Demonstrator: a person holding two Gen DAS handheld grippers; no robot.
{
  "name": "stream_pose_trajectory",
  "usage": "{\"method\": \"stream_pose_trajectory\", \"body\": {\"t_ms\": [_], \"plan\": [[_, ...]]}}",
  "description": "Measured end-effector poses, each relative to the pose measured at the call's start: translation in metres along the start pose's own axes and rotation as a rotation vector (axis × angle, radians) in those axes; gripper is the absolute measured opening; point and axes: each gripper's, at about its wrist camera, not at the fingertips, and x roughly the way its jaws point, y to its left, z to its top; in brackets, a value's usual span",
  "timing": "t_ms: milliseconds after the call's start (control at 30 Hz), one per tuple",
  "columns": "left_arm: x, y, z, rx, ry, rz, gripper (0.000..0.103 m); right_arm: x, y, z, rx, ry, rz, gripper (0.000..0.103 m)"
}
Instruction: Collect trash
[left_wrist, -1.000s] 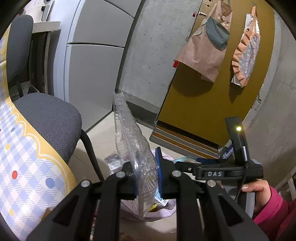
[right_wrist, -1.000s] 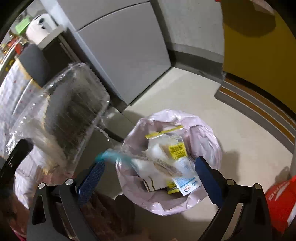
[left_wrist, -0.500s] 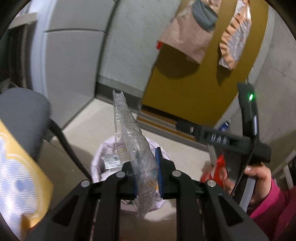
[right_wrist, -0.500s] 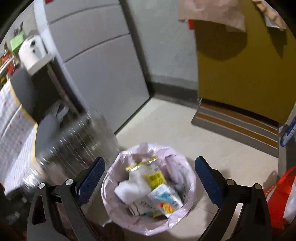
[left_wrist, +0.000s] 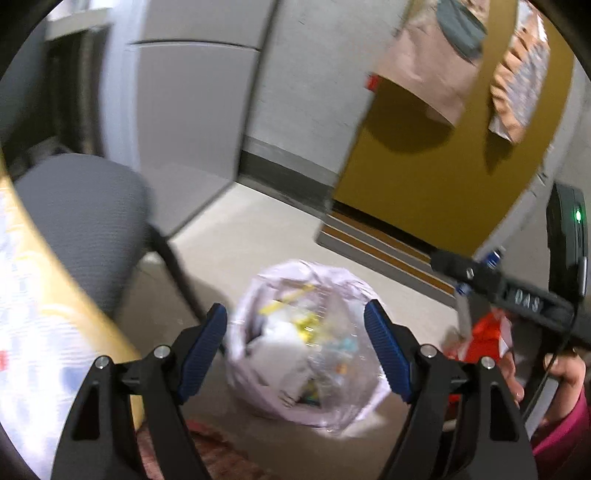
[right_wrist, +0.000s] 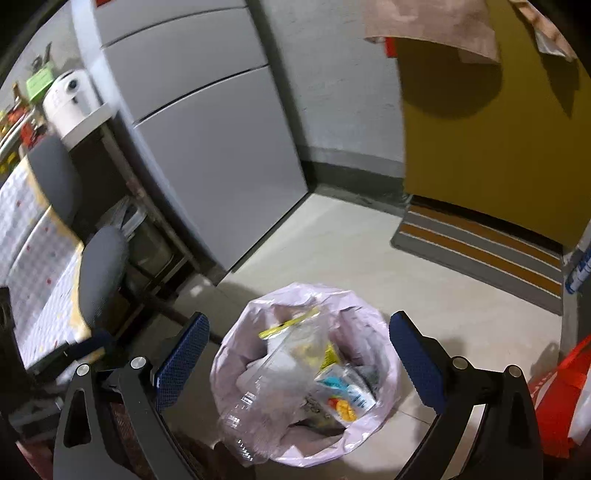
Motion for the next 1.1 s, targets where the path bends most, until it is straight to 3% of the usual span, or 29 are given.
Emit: {"method": "stream_pose_trajectory", "body": {"t_ms": [133, 433, 633, 767, 1100], "plan": [[-0.027, 0.003, -0.002, 0.021, -0.029, 0.134, 0.078, -0.002, 0.028, -0.004, -0.073, 0.038, 0.041, 0.097], [-0.099, 0.01, -0.006, -0.033, -0.082, 0.293, 0.096, -0.033, 0.095, 0.0, -0.254, 0.073, 0.105, 0.097], [-0.154, 0.024, -0.009, -0.105, -0.12, 0.355, 0.096, -0.057, 0.123, -0.001, -0.327, 0.08, 0.132, 0.097], [-0.175, 0.025, -0.01, -0.144, -0.094, 0.411, 0.096, -0.075, 0.134, -0.001, -0.353, 0.093, 0.16, 0.097], [-0.218, 0.017, -0.018, -0.196, -0.051, 0.511, 0.096, -0.12, 0.152, 0.005, -0.411, 0.028, 0.209, 0.097]]}}
